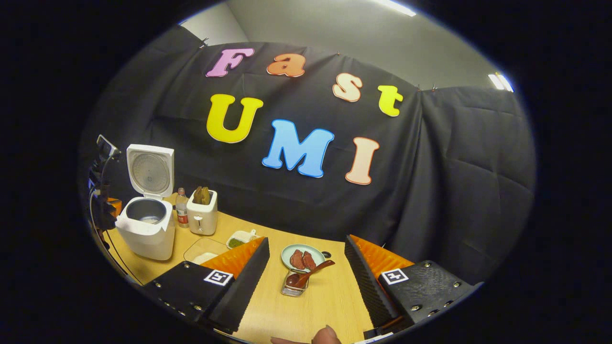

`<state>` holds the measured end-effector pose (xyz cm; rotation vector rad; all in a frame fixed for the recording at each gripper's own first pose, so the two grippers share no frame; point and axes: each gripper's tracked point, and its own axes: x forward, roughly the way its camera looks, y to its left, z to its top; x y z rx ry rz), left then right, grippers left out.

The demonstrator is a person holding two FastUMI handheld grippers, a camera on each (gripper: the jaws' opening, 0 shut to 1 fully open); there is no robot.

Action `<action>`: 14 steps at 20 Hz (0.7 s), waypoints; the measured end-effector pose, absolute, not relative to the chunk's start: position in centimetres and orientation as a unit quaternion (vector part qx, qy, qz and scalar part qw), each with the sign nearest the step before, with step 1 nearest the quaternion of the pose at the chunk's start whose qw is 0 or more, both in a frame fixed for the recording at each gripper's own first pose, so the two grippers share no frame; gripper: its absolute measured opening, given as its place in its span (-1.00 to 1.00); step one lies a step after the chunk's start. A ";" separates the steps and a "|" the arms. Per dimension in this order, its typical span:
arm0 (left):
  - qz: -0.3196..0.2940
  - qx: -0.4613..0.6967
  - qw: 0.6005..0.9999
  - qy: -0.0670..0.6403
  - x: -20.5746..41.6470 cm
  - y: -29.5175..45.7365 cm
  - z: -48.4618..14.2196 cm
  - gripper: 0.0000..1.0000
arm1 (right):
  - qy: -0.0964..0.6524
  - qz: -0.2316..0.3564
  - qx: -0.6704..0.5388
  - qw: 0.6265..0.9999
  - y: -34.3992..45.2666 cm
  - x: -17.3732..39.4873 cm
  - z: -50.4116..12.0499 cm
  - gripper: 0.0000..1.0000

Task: Close the left gripper, press the button to open the rice cooker; take a wooden spoon from the chopstick holder with the right hand, scoop a spoonful of rice and pour it into the rice cooker, then put the wooden spoon back into the chopstick holder.

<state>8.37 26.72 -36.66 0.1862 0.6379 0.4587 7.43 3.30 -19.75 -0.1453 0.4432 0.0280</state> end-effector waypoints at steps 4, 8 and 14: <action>0.258 0.089 0.915 0.298 5.3 24.3 -34.6 -0.63 | 0.255 0.033 -0.056 0.965 -0.2 10.3 -26.3 0.94; 0.303 0.072 0.906 0.288 2.1 21.6 -32.6 -0.37 | 0.278 0.054 -0.047 0.958 -2.7 12.6 -31.7 0.94; 0.319 0.023 0.911 0.261 -2.0 16.2 -28.9 0.69 | 0.322 0.048 0.007 0.945 -4.5 15.3 -40.7 0.93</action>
